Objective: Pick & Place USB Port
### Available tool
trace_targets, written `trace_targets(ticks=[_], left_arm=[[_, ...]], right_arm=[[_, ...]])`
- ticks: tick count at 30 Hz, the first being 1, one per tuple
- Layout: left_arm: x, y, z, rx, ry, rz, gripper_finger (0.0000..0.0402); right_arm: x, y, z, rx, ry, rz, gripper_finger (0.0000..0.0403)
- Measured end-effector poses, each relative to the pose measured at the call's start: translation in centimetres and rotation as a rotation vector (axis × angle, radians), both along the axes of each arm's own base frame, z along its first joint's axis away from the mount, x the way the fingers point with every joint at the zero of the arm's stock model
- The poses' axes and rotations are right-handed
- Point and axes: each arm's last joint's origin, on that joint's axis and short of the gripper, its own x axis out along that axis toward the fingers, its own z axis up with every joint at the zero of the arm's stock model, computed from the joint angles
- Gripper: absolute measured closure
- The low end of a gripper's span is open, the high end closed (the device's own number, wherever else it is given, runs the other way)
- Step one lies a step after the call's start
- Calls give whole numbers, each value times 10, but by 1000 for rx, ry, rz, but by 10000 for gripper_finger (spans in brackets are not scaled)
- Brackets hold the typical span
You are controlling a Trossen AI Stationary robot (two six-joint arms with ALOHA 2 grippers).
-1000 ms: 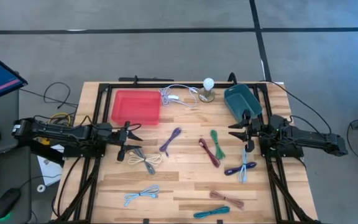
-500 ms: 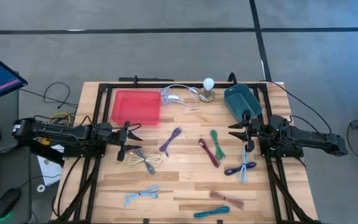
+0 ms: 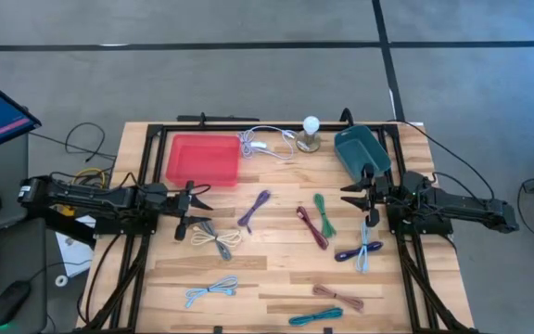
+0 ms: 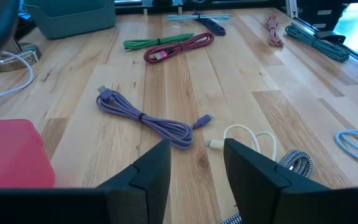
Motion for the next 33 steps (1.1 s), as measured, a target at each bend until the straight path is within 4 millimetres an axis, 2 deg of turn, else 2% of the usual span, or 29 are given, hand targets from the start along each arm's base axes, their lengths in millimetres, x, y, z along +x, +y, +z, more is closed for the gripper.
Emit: trace_targets(ticks=[19,24,33], left_arm=[[0,0,0,-1,0,0,253],[0,0,3,-90,-21,15,253],[0,0,3,-92,-20,16,253]], right_arm=[[0,0,0,0,0,0,284],[0,0,0,0,0,0,284],[0,0,0,0,-1,0,284]])
